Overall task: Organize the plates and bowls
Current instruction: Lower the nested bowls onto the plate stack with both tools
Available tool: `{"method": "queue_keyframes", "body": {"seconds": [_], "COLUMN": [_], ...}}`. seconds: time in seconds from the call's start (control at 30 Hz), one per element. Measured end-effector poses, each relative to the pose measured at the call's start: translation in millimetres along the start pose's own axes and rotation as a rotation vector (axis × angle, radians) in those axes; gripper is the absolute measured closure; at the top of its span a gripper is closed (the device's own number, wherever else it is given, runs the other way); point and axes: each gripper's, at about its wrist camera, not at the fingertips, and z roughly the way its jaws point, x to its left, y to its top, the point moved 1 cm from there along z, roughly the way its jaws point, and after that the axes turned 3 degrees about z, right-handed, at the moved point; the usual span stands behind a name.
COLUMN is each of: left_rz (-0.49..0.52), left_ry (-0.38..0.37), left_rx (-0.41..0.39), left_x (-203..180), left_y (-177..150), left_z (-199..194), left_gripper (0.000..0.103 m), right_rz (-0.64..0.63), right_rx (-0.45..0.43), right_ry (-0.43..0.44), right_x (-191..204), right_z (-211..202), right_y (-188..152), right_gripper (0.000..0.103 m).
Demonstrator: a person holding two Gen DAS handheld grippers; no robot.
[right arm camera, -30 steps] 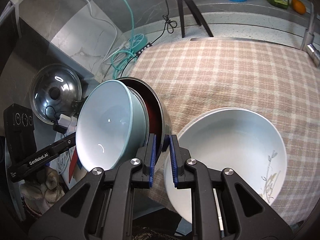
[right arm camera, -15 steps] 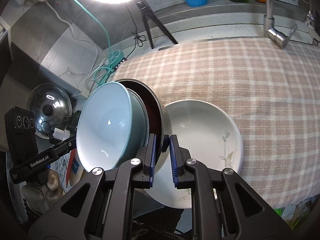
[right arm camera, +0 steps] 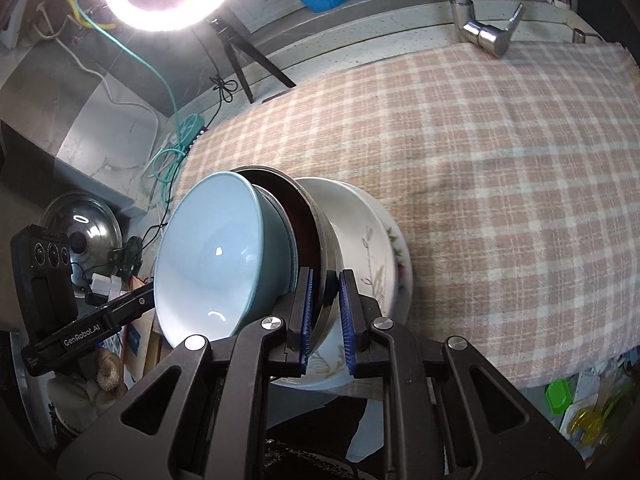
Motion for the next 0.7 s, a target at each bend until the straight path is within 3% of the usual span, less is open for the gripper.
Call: {"method": "queue_keyframes", "body": {"seconds": [0.7], "left_rz": [-0.011], "left_ry": [0.032], "left_rx": [0.026], "left_x": [2.5], "left_y": [-1.4], "left_z": [9.6], "left_gripper": [0.092], "right_rz": [0.003], "right_rx": [0.02], "right_ry": [0.006], "right_x": [-7.8], "right_z": [11.2], "right_y": [-2.3], "right_gripper": [0.088]}}
